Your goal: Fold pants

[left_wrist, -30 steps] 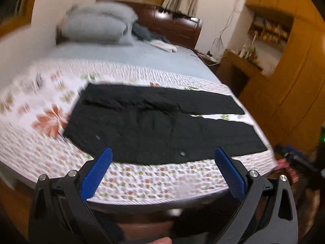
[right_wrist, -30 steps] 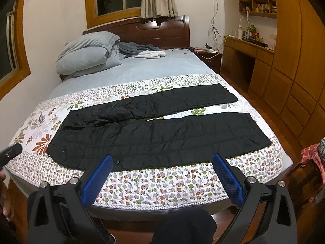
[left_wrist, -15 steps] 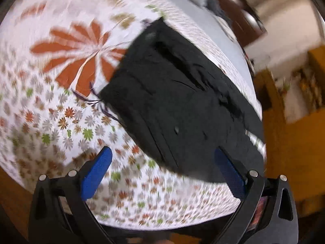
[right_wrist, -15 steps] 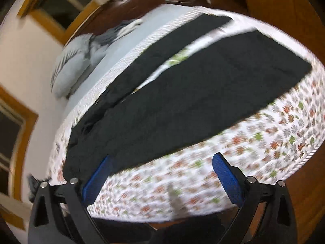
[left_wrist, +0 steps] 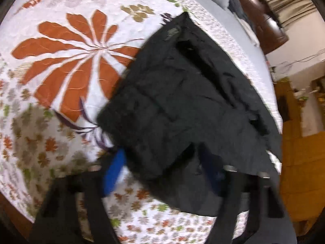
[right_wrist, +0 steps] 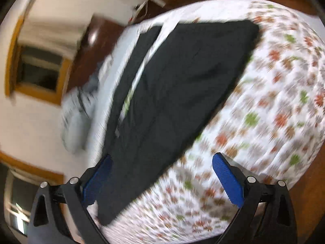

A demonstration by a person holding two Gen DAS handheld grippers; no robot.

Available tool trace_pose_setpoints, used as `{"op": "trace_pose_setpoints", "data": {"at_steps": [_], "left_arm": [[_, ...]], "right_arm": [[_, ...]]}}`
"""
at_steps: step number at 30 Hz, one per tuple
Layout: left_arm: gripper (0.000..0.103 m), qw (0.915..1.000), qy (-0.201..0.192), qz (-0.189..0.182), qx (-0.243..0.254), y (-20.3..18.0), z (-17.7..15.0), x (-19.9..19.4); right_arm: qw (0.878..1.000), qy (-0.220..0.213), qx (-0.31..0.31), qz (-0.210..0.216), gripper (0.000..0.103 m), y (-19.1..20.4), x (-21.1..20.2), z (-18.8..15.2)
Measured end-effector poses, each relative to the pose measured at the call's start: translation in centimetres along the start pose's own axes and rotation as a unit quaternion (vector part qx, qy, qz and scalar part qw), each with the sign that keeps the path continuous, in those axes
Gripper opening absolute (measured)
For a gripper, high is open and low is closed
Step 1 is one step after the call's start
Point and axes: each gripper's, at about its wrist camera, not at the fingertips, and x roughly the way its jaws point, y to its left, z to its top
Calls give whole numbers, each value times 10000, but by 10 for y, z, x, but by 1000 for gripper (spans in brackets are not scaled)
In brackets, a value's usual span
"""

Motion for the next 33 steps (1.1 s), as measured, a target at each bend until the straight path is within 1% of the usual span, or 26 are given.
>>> {"op": "trace_pose_setpoints", "data": {"at_steps": [1,2,3,5,6,8,9,10,12,14,15,16,18,20,24,25,26,28,30,33], "left_arm": [[42,10000,4,-46,-8,2,-2,-1],[39,9999,4,-125,-71,5,-2,0],[33,9997,0,-221,-135,6,-2,0],[30,9995,-38,-243,-173,6,-4,0],[27,9995,-58,-245,-164,5,-5,2],[25,9996,-63,-228,-177,6,-7,7],[26,9995,-61,-218,-202,8,-7,9],[27,9995,-57,-212,-213,9,-7,9],[29,9996,-45,-187,-226,8,-6,10],[27,9997,-46,-127,-207,7,-6,10],[23,9997,-57,-95,-228,7,-6,9],[16,9995,-61,-117,-288,8,-7,6],[10,9992,-42,-125,-378,6,-6,3],[9,9987,-15,-123,-496,7,-4,-6],[9,9973,12,-124,-724,23,-1,-32],[9,9972,2,-102,-737,28,-1,-38],[8,9970,-43,-68,-775,37,-3,-48],[8,9958,-74,12,-913,57,-7,-65],[8,9944,-116,82,-1045,83,-15,-82],[9,9932,-123,287,-1121,119,-24,-96]], "right_arm": [[9998,-98,121,107,99,-7,-3,6],[9992,-246,244,184,99,-13,-9,16],[9986,-349,303,237,100,-16,-12,22],[9976,-430,419,341,100,-25,-14,35],[9973,-437,447,377,97,-27,-11,40],[9970,-401,497,437,91,-30,-1,49],[9969,-394,504,461,88,-30,4,49],[9968,-392,513,467,85,-35,7,57],[9961,-420,576,526,84,-41,15,68],[9968,-414,519,456,83,-38,21,73],[9971,-444,448,433,75,-39,19,75],[9978,-424,387,337,46,-37,22,76],[9977,-355,536,212,9,-35,29,74],[9985,-375,395,93,7,-27,26,70],[9993,-317,188,69,6,-9,8,47],[9996,-244,102,50,6,-3,8,39],[9999,-153,32,-9,6,2,6,29],[10000,40,-58,8,6,9,8,11],[9996,222,-194,-32,6,14,11,-10],[9978,498,-390,-179,6,18,24,-35]]}}
